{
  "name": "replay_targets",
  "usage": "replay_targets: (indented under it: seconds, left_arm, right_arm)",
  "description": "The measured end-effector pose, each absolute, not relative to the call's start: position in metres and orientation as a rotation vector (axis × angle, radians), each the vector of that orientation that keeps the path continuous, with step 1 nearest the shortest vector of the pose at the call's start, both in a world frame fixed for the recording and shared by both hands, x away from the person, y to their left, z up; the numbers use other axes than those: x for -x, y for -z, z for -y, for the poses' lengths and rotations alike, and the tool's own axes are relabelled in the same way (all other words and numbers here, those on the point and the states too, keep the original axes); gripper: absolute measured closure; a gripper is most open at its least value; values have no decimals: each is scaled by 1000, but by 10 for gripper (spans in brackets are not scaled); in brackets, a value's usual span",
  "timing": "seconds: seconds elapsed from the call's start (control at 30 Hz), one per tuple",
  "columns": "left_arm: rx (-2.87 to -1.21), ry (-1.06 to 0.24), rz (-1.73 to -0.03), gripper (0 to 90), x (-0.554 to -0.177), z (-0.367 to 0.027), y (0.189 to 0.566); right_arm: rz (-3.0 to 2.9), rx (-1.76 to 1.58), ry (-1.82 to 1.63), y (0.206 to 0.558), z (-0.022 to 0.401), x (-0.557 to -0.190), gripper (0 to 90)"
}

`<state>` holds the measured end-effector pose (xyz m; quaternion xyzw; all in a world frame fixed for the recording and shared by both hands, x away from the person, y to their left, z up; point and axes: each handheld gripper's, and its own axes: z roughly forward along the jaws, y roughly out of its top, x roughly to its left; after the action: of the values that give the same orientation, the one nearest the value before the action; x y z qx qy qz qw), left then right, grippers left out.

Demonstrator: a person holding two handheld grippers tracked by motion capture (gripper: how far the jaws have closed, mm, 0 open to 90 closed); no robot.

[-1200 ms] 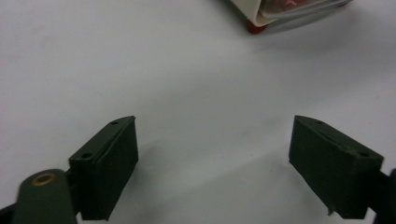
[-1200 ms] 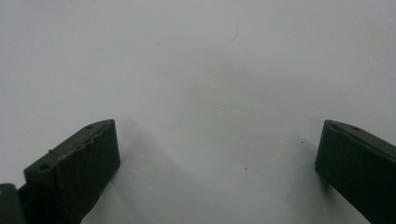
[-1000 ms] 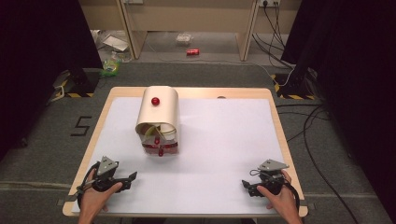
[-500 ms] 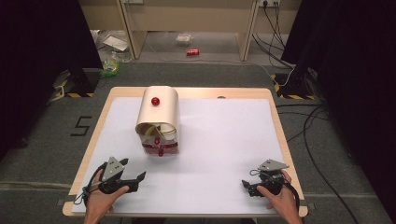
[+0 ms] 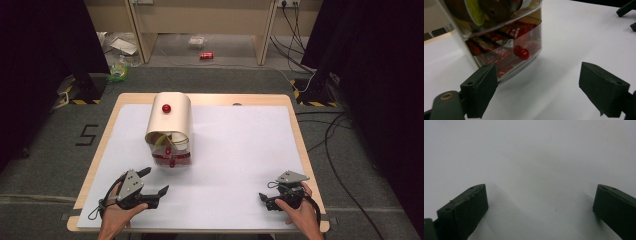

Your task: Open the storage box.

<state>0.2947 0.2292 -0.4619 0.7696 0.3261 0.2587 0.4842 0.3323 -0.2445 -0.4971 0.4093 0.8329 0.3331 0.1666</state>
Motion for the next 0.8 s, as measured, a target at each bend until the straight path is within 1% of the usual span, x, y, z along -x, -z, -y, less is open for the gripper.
replay_targets:
  seconds: [0.27, 0.37, 0.43, 0.8]
  left_arm:
    - [-1890, -671, -719, 151, -303, -216, 460]
    - [-1899, -683, -707, 151, -306, -214, 461]
    - [-1921, -717, -694, 151, -308, -212, 462]
    - [-1949, -766, -617, 152, -313, -205, 466]
  right_arm:
    - [-2372, -1166, -948, 497, 245, -332, 3]
    - [-2372, -1163, -948, 497, 245, -332, 3]
    - [-2372, -1168, -948, 497, 244, -332, 3]
    - [-2372, -1163, -948, 497, 245, -332, 2]
